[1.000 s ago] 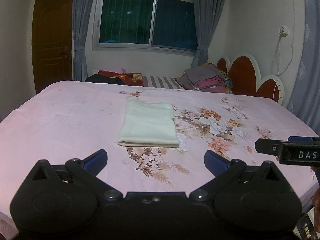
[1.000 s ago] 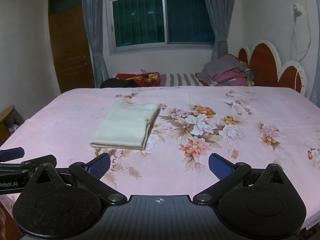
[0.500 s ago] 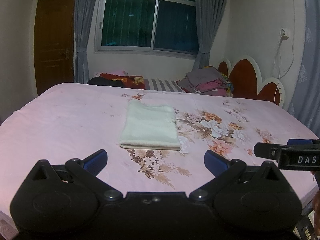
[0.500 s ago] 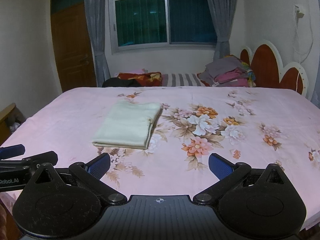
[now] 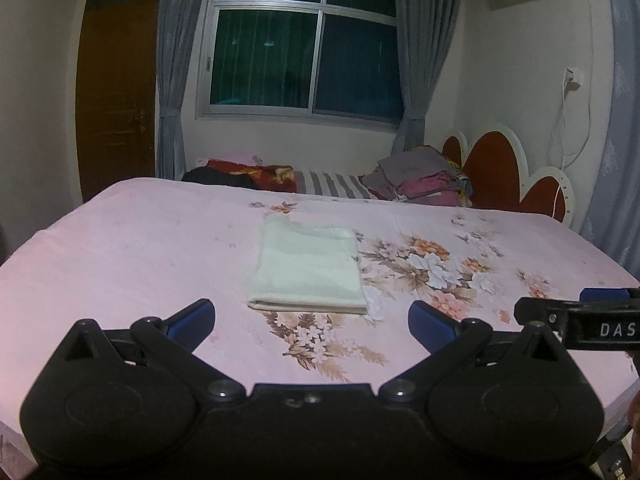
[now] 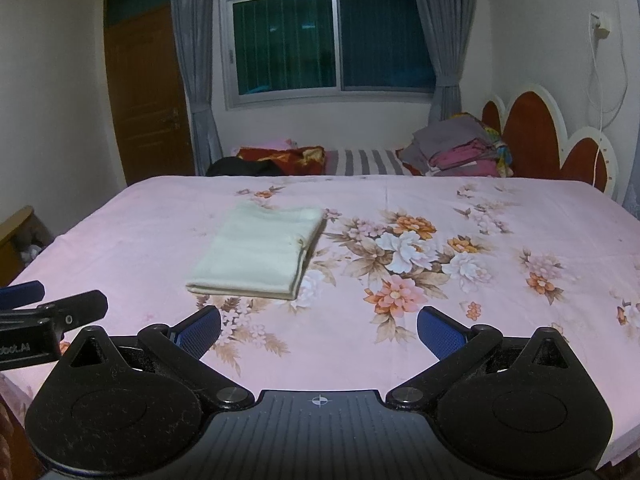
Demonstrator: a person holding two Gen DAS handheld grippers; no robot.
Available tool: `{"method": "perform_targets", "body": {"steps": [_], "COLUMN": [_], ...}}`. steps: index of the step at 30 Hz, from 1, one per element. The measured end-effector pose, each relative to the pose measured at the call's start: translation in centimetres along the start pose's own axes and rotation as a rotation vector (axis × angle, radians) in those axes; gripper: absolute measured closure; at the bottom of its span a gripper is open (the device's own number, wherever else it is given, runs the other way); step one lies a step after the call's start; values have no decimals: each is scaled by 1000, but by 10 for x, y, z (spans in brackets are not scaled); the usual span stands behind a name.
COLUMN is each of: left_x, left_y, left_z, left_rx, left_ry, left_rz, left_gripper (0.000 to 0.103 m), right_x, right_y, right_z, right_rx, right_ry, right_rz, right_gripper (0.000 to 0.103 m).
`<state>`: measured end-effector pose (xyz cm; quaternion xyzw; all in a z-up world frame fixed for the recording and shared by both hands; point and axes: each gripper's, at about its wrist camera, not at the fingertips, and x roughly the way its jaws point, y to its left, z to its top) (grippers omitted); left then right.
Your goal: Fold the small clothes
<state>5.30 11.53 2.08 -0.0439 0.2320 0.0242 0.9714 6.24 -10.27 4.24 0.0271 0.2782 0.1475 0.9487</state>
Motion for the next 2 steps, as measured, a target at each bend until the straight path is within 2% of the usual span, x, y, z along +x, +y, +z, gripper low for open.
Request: {"method": "perform_targets", "body": {"steps": [2], "left_x": [0], "left_y": [-1], "left_z": [0], "left_rx": [0], "left_ry": [2], "left_rz": [3], "left_gripper": [1], "right_x": [-1], "right_y": [-1], "right_z": [0], "right_rx": [0], "right_ry": [-2], "right_rz": [1], "right_gripper": [0]}}
